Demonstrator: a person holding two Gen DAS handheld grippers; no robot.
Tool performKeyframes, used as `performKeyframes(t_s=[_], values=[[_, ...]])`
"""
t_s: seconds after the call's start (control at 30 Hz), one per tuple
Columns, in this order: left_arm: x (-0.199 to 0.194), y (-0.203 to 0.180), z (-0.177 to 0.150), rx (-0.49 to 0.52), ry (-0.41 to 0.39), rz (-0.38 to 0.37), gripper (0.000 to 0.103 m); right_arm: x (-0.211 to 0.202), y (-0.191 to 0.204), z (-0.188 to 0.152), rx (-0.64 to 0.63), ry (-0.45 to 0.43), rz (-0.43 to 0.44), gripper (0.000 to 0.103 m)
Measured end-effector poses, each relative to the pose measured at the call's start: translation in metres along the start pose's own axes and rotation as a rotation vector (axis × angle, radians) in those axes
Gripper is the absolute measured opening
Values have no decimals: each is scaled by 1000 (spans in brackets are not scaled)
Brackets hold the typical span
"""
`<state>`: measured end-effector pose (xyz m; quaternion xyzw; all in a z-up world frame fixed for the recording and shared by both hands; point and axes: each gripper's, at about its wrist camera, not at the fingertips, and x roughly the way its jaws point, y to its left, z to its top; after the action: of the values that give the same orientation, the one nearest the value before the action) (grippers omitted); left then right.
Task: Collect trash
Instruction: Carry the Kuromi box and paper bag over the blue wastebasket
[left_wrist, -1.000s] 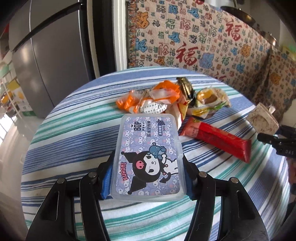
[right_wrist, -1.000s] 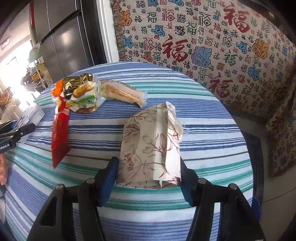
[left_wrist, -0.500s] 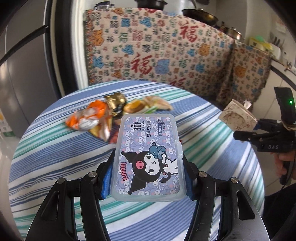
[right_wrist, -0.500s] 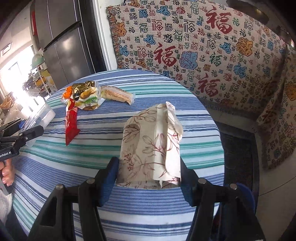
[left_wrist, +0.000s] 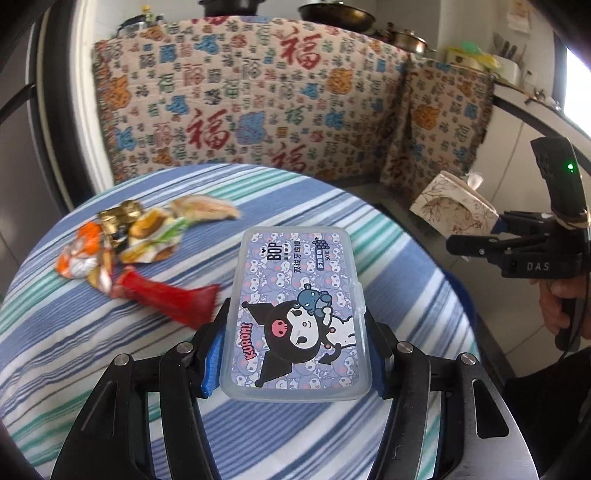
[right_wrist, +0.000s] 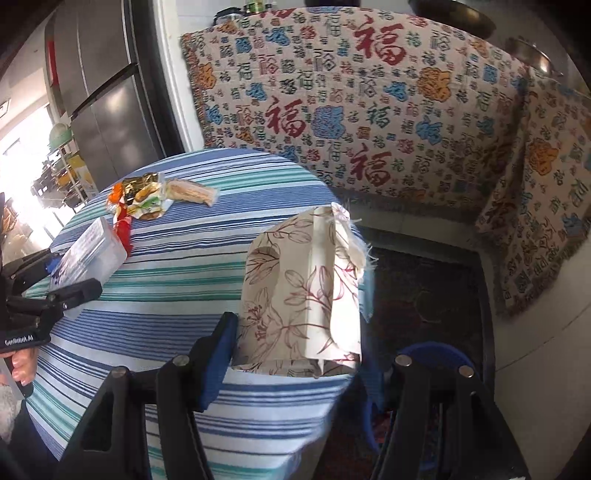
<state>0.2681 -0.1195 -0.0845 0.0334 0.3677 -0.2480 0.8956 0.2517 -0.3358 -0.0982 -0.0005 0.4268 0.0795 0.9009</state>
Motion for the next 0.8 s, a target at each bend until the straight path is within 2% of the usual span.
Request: performKeyframes(t_s=[0.27,0.43,0.67,0.8], values=[[17,-84,24,79,-10,-123,62,-41,-67,-22,112,-36,-57,62],[27,-134,39,135,-19,-174,62,-63,-111,-36,184,-64,-96,62],[55,-183,55,155,-11,-239,62,-67,-157,-58,259,-56,-144,62],[74,-206,63,167,-5,-252,62,-62,-180,-69,294,-38,-165,62]])
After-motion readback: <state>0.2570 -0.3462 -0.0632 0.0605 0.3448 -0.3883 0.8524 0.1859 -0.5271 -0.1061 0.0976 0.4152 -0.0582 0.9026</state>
